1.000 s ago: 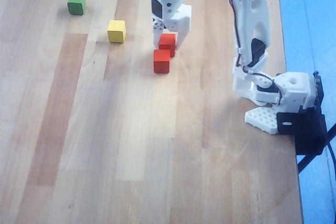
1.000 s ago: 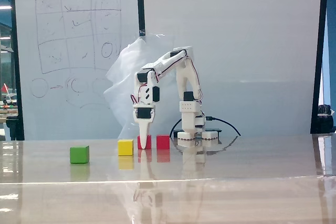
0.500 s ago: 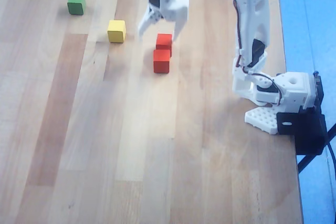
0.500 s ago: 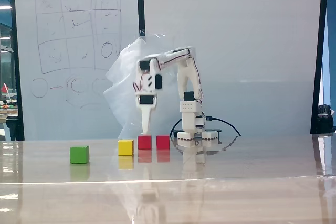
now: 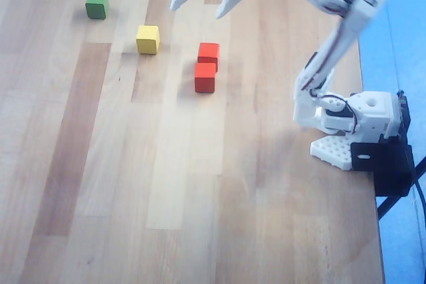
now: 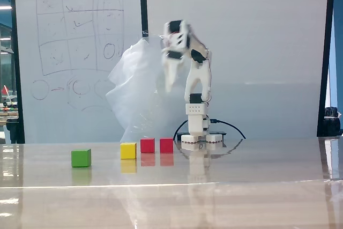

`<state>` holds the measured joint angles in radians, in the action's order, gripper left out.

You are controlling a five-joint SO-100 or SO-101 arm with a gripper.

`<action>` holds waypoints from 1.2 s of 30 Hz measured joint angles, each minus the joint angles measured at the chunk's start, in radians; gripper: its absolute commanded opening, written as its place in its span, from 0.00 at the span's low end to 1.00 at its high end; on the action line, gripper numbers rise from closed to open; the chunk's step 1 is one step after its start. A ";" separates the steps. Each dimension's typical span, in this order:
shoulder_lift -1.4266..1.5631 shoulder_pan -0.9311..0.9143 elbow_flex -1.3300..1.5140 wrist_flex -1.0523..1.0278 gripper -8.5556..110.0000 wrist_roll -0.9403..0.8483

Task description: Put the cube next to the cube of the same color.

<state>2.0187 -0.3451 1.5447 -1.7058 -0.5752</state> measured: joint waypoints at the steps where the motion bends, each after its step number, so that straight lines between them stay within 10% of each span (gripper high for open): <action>1: 0.051 0.038 0.000 -0.002 0.14 0.043; 10: 0.483 0.179 0.250 0.250 0.07 0.339; 21: 1.115 0.183 1.413 0.897 0.08 0.241; 36: 1.401 0.183 1.617 0.560 0.08 0.224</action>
<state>3.4192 -0.1626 3.1615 -1.1459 -0.3513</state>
